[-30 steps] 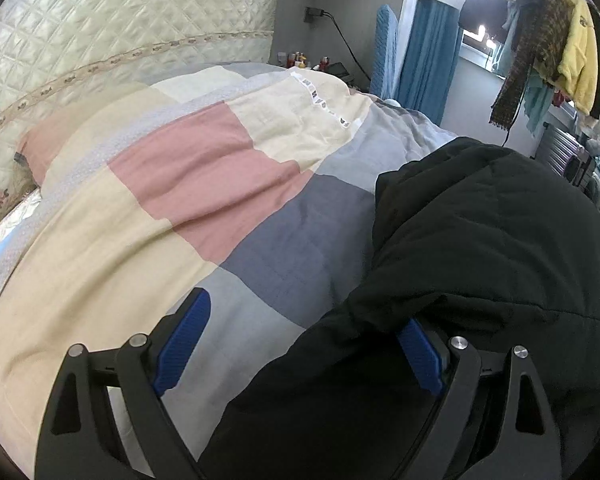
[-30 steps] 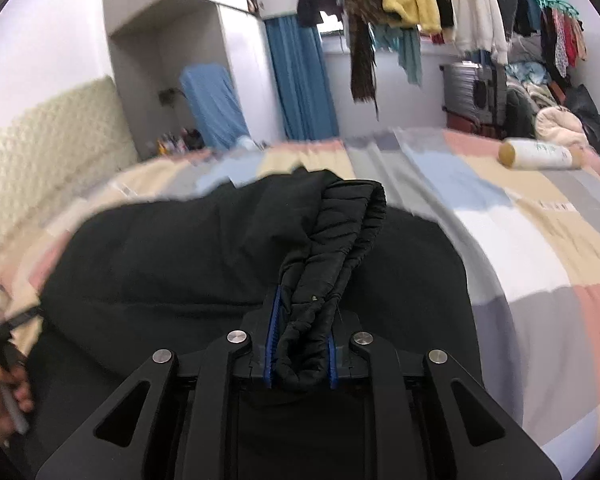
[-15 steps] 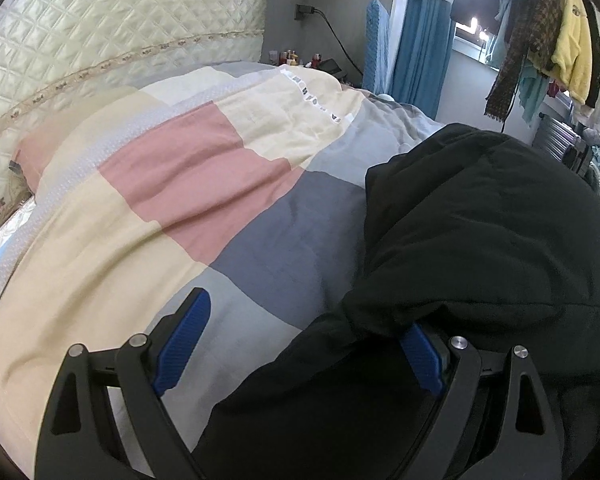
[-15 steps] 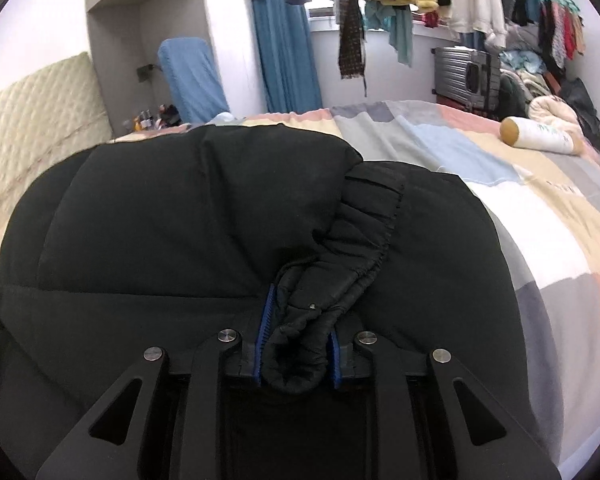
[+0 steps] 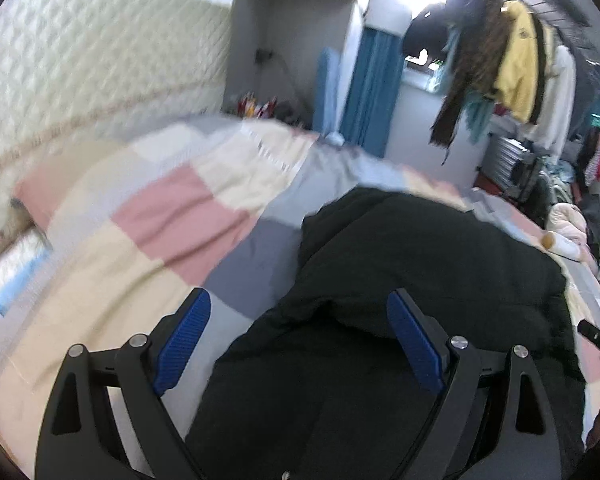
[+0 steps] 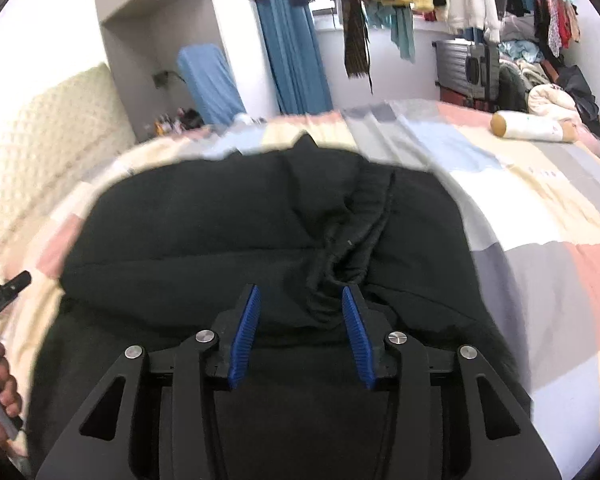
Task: Fold large clothes
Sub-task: 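Grasp the jacket hem with both tools side by side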
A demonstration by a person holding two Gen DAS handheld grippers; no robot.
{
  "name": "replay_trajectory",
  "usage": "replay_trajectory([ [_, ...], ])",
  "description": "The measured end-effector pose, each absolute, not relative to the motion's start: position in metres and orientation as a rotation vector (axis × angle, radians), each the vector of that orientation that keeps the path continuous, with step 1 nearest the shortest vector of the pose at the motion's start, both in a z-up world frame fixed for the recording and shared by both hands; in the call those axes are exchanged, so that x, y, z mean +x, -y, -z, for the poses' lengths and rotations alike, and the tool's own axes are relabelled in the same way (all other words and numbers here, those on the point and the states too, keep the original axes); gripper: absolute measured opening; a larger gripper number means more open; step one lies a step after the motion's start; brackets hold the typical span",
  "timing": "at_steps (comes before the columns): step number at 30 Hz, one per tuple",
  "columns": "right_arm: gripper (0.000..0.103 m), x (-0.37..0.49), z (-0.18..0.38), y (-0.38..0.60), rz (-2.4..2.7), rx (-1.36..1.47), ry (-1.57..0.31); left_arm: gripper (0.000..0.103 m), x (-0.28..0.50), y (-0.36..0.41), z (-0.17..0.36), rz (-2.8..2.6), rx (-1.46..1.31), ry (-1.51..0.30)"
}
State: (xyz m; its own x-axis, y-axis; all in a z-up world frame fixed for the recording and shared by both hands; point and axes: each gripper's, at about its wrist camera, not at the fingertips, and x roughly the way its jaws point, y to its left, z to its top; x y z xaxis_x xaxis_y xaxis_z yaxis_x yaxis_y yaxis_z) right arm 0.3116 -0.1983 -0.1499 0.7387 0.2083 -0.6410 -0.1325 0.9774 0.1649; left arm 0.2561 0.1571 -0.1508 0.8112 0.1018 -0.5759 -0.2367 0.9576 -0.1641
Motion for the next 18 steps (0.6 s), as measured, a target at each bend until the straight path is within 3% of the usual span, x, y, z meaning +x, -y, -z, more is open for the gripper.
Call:
replay_trajectory([
  [18, 0.043, 0.129, -0.047, 0.218, -0.199, 0.085, -0.432, 0.09, 0.081, -0.167, -0.066, -0.076, -0.224, -0.372],
])
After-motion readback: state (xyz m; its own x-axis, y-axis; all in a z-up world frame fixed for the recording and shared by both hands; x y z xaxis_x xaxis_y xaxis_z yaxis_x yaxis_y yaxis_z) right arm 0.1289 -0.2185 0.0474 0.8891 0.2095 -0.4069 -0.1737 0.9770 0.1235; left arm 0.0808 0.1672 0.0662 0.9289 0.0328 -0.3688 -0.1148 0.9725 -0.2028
